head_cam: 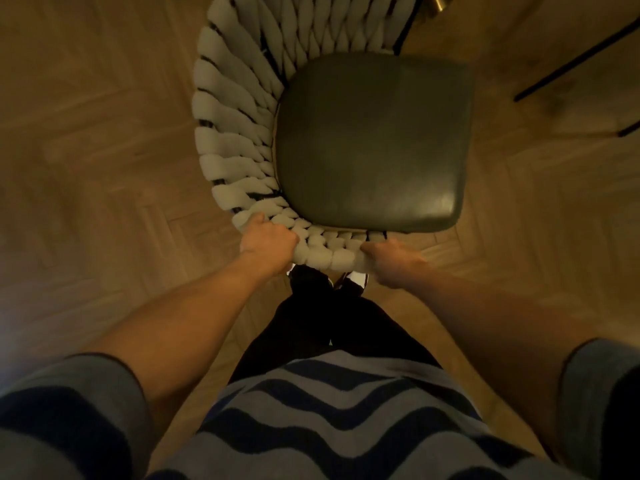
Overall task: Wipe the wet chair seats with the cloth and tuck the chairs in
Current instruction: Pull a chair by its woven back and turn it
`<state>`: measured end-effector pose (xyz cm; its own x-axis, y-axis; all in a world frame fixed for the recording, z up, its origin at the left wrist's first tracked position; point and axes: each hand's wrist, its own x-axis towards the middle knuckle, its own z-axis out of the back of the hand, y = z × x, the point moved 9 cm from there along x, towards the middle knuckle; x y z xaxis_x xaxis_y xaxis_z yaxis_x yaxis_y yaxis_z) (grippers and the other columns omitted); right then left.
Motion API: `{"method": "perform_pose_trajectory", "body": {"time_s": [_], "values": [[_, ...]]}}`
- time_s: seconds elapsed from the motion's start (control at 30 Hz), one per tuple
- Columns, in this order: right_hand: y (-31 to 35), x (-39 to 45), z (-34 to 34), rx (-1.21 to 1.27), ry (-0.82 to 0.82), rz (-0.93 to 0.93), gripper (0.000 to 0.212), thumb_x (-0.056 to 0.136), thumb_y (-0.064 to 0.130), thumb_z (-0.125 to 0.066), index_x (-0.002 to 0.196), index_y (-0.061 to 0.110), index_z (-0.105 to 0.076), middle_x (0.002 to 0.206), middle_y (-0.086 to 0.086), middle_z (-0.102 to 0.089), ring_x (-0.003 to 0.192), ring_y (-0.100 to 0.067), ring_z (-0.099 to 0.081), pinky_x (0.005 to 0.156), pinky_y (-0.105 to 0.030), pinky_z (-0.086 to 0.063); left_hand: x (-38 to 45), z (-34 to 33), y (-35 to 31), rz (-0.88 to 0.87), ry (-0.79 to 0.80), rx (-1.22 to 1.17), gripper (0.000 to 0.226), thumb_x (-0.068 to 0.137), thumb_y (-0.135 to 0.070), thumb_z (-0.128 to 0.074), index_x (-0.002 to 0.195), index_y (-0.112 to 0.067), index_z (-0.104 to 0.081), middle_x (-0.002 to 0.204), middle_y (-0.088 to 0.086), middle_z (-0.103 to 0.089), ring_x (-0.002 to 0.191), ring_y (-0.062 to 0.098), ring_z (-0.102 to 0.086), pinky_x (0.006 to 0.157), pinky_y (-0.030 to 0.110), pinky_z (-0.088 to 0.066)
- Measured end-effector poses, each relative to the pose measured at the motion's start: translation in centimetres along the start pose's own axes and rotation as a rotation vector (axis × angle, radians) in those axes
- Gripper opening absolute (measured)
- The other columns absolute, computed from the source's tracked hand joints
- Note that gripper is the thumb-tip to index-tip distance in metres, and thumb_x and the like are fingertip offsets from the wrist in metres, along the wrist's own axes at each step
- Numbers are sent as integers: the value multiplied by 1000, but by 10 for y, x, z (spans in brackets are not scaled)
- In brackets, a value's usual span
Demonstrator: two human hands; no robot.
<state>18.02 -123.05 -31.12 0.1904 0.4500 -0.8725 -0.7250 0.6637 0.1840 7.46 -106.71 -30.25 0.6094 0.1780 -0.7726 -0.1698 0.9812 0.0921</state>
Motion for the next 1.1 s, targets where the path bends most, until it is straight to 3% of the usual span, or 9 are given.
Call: {"method": "perform_pose_trajectory", "body": {"time_s": [0.2,0.4,0.53,0.67,0.77,0.87,0.97,1.1], "values": [[-105,-29,10,-85,-36,-103,61,94,10,-62,149,30,-47,132,-8,-61,119,-29,-60,83,-36,-46,18,36,-105,-36,30,-176,30,83,-40,-62,111,-29,-59,110,0,-63,106,22,-58,100,44,-31],[-132,-35,-2,-161,-68,-196,50,90,16,-67,137,24,-53,129,-5,-62,124,-28,-57,110,-49,-40,19,43,-136,-196,-1,-180,39,83,-46,-60,116,-25,-56,116,5,-62,106,27,-58,86,40,-38],[-107,-32,-1,-136,-58,-217,40,90,26,-65,128,19,-55,128,-7,-61,126,-31,-54,111,-53,-35,17,33,-105,-335,122,-129,55,82,-52,-60,132,-31,-50,123,2,-58,109,26,-57,83,36,-43],[-69,-22,-2,-67,4,-243,48,88,33,-68,132,20,-53,134,-9,-58,130,-32,-51,112,-51,-35,32,26,-39,-395,174,144,55,79,-58,-61,127,-33,-51,115,1,-61,102,25,-58,84,37,-46],[-29,-11,-7,22,69,-242,53,89,34,-67,138,23,-51,140,-10,-54,135,-34,-48,115,-55,-31,43,31,13,-481,117,352,53,84,-49,-60,134,-36,-46,127,-3,-57,113,24,-53,97,39,-39],[18,3,-12,167,80,-196,64,87,37,-65,147,33,-43,143,-8,-52,133,-32,-48,111,-53,-36,59,44,57,-550,67,470,60,88,-39,-56,143,-38,-34,140,-6,-49,125,22,-47,108,41,-32],[58,19,-11,329,47,-184,71,87,46,-64,151,38,-36,142,-8,-54,128,-33,-52,105,-50,-43,82,69,92,-591,27,566,56,87,-41,-56,140,-40,-37,136,-8,-53,123,21,-49,106,45,-33],[101,38,3,509,-26,-266,71,86,47,-63,151,32,-36,140,-7,-55,128,-36,-51,108,-54,-37,119,102,135,-609,4,764,65,84,-41,-64,142,-43,-34,136,-10,-51,126,22,-44,108,49,-30]]}}
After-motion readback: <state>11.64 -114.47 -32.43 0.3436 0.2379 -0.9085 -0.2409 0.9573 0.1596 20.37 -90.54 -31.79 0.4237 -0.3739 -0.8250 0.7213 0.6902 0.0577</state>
